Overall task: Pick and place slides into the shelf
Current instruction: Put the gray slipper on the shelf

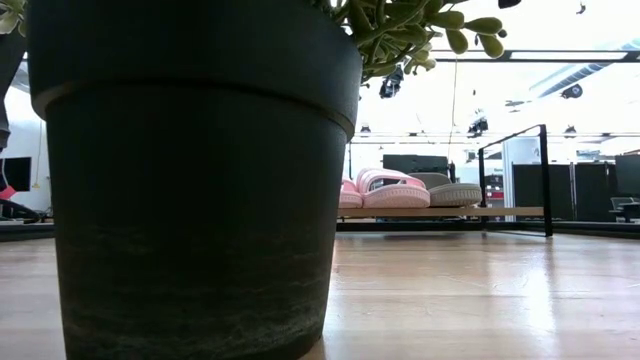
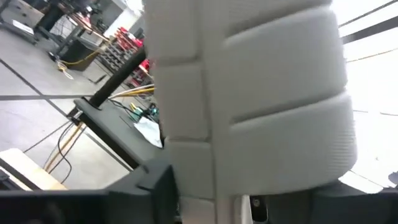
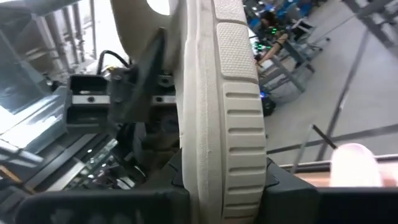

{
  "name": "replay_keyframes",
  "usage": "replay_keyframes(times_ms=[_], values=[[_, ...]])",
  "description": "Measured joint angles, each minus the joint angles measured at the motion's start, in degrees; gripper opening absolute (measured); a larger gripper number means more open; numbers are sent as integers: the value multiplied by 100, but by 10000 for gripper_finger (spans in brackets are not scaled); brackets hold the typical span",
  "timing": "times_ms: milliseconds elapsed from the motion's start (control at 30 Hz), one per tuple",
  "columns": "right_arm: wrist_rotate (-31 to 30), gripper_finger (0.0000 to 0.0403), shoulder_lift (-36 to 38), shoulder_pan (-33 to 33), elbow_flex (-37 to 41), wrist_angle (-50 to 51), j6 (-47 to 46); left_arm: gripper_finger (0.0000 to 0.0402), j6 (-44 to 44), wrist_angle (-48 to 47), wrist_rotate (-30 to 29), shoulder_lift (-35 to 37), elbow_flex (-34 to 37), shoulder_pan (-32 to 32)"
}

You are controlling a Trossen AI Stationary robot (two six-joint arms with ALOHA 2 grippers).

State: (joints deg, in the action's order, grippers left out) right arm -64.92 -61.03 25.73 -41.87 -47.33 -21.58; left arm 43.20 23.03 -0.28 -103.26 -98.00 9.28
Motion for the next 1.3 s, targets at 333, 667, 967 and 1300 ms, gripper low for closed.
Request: replay_keyframes(times_ms=[333,667,967,1300], values=[[-1218,55,-59,552,33,5,-43,286,-20,17,1250,2,91,63],[-1801,53,-473,678,27,-52,-982,302,-688,532,2217,0,116,28],[-2125,53,-560,822,55,40,-1341,302,-1709,-425,2392,192,216,56],[-2267,51,-578,897,-567,-108,-415,302,-2009,-1348,2499,946,316,407]])
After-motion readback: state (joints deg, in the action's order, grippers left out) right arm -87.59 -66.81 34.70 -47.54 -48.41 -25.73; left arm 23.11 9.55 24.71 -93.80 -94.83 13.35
